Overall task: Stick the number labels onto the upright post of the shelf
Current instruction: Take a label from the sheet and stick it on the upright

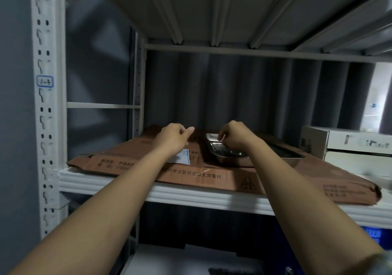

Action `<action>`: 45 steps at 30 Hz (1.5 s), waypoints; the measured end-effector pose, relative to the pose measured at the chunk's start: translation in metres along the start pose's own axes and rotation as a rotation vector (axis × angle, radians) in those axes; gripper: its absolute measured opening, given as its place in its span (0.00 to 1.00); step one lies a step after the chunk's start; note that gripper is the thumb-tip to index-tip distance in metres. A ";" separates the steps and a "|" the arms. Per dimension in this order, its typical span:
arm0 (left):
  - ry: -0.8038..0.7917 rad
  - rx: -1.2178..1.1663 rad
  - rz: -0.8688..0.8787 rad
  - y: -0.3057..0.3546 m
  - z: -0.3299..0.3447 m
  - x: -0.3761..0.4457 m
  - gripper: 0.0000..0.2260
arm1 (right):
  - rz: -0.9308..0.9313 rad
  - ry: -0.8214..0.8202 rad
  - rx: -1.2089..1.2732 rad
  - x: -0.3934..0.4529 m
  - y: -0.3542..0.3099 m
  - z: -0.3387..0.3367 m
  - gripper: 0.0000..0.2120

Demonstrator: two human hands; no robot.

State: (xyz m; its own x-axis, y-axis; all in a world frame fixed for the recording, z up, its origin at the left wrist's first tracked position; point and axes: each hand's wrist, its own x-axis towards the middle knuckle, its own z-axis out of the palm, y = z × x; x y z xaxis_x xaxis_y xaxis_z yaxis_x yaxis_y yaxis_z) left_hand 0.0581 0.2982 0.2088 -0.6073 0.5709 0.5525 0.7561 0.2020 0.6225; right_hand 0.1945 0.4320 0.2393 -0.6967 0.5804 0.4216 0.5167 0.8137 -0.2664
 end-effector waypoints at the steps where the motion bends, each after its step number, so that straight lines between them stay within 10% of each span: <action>1: 0.014 -0.011 -0.005 -0.002 -0.001 -0.001 0.15 | -0.011 0.006 -0.013 -0.001 -0.001 0.000 0.08; 17: 0.035 0.018 0.046 -0.024 -0.027 -0.019 0.03 | -0.166 0.128 -0.004 -0.017 -0.057 0.017 0.07; 27: 0.053 0.148 -0.026 -0.064 -0.058 -0.047 0.11 | -0.318 -0.187 0.028 -0.045 -0.105 0.070 0.24; 32: 0.190 0.169 -0.119 -0.075 -0.073 -0.076 0.07 | -0.349 0.029 0.036 -0.061 -0.107 0.090 0.17; 38: 0.027 0.026 -0.307 -0.091 -0.089 -0.117 0.30 | -0.574 0.529 0.015 -0.101 -0.108 0.113 0.04; 45: -0.071 -0.508 -0.508 -0.101 -0.104 -0.167 0.17 | -0.867 0.536 0.132 -0.163 -0.126 0.164 0.09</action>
State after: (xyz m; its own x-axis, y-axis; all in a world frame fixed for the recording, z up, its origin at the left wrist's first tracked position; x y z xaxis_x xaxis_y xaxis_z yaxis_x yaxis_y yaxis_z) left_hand 0.0583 0.1000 0.1112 -0.8234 0.5585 0.1001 0.1674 0.0706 0.9834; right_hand 0.1611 0.2405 0.0622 -0.4740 -0.2730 0.8372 -0.1398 0.9620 0.2345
